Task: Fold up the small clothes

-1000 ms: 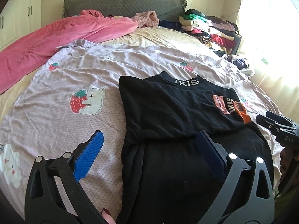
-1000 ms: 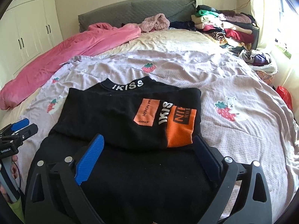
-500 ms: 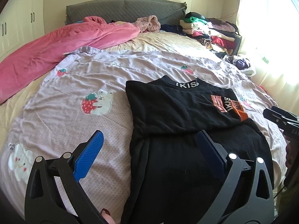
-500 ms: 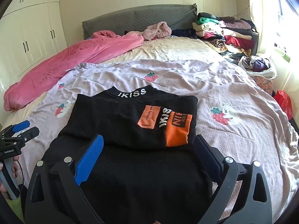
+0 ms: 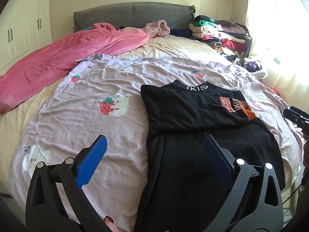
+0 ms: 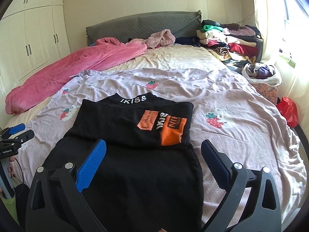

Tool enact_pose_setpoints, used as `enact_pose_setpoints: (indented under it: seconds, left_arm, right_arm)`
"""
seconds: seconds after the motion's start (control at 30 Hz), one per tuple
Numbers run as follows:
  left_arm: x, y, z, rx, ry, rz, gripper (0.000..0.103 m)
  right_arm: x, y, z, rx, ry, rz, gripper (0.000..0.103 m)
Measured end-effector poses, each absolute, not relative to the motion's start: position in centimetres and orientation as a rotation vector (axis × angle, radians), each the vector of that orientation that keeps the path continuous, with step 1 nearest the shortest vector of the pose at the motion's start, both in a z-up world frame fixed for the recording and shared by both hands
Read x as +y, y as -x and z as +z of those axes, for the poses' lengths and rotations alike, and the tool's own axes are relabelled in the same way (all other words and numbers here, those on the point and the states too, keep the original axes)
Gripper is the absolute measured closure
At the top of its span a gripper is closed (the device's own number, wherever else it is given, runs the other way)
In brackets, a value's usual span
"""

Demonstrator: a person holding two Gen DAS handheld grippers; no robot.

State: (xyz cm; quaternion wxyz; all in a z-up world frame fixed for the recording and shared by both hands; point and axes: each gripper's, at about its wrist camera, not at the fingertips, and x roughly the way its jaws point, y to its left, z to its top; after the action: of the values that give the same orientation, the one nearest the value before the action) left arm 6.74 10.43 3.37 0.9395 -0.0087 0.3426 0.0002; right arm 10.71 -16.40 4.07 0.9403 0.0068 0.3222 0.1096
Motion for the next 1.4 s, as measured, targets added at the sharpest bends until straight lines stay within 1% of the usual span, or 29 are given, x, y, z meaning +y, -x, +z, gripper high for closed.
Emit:
enact_pose_setpoints:
  seconds: [0.47, 1.4]
  left_arm:
    - [11.6, -4.3, 3.0, 0.721, -0.010, 0.028, 0.010]
    - [15.1, -1.0, -0.7, 0.818, 0.042, 0.030, 0.010]
  right_arm:
    - [-18.4, -8.0, 4.7, 0.647, 0.010, 0.201, 0.005]
    - [-20.5, -5.3, 1.6, 0.752, -0.006, 0.176, 0.005]
